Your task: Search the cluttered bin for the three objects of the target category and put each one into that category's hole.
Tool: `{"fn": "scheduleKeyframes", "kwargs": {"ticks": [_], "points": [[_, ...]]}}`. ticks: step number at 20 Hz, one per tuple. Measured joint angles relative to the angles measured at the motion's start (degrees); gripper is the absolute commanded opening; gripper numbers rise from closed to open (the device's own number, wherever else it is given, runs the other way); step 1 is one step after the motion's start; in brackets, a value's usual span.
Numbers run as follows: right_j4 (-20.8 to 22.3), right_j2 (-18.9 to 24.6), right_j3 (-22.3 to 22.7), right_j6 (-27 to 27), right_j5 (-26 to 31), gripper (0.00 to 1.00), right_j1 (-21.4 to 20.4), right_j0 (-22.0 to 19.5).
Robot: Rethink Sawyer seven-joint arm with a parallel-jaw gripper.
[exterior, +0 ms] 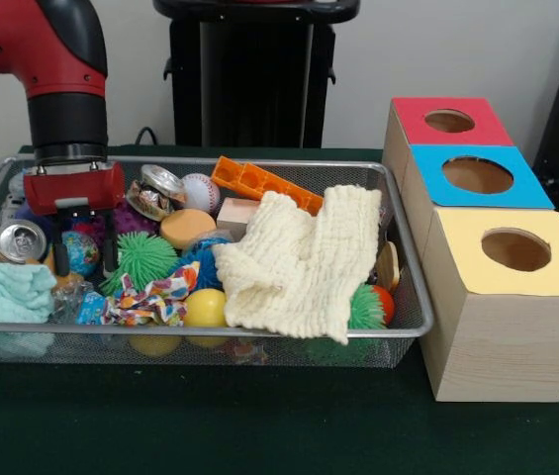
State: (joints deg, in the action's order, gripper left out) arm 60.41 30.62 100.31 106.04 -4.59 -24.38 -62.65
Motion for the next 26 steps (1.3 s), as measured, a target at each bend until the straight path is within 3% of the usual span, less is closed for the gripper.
{"fn": "scheduleKeyframes", "kwargs": {"ticks": [9, 26], "points": [[0.01, -0.20, 0.12, 0.00, 0.01, 1.00, -0.45, 0.86], [-2.28, 1.74, 6.42, 0.00, 5.86, 1.00, -11.59, -4.16]]}}
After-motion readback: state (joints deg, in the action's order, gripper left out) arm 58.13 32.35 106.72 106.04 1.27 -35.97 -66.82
